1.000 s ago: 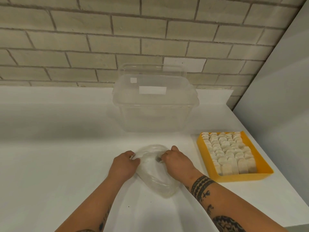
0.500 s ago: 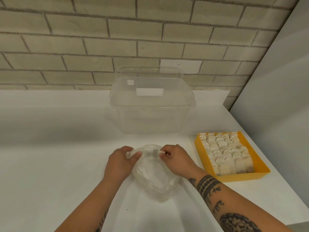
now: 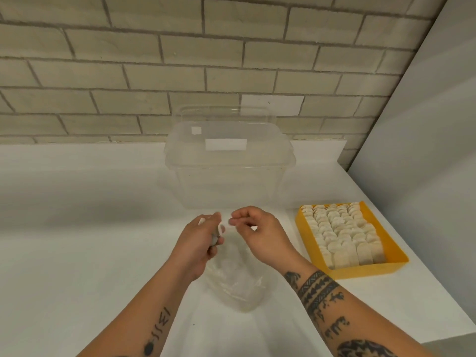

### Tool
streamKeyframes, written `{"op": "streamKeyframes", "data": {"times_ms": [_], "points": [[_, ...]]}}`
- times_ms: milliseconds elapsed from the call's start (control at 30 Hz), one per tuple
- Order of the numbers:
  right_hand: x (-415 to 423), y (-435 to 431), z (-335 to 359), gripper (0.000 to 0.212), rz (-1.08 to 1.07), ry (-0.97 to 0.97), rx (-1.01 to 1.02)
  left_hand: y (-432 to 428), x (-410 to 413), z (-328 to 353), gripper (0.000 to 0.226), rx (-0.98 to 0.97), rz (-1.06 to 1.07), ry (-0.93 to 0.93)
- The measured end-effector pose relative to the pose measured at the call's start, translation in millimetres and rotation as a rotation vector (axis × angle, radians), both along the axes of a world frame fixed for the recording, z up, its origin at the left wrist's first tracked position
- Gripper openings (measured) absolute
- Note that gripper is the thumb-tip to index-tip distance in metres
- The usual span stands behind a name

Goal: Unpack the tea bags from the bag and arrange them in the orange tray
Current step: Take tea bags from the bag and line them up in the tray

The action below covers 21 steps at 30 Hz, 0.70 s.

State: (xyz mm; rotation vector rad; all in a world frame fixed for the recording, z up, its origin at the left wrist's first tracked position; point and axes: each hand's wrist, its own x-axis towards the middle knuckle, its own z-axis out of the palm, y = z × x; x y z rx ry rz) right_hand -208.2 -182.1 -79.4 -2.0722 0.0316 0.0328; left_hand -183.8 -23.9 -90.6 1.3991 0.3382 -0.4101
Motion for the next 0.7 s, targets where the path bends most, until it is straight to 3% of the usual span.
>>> {"op": "streamKeyframes", "data": {"times_ms": [67,133,167,233,300,333,433,567,700], "points": [[-6.8,-7.8,-17.1,0.045,-0.091,0.067,-0.266,7.6,1.7,-8.0,0.008,0.303,0.026,-0.116],[-14.1,-12.0,-38.8,0.076,-0.057,0.293,-0.519,15.4,4.2,-18.0,0.008,0.654,-0.018,-0.284],[-16.0,-14.0,-49.8,0.076,-0.040,0.371,-0.563,19.4,6.3,-22.6,0.009,0.815,-0.069,-0.336],[-15.1,-19.4,-63.8,0.047,-0.061,0.375,-0.511,25.4,10.1,-30.6,0.025,1.035,-0.234,-0.336],[-10.8,-26.2,-64.7,0.023,-0.105,0.305,-0.396,28.4,12.1,-38.6,0.053,1.109,-0.412,-0.241],[-7.7,-29.5,-62.1,0.020,-0.119,0.285,-0.340,28.7,11.5,-40.4,0.053,1.123,-0.455,-0.214],[0.9,-38.9,-44.8,0.025,-0.147,0.233,-0.228,29.2,12.3,-43.9,0.017,1.163,-0.423,-0.276],[6.3,-50.5,-27.9,0.048,-0.113,0.147,-0.314,33.2,21.3,-27.8,0.013,1.177,-0.365,-0.294],[4.5,-57.6,-19.8,0.042,-0.013,0.113,-0.336,37.4,26.3,-9.9,0.014,1.176,-0.370,-0.263]]}}
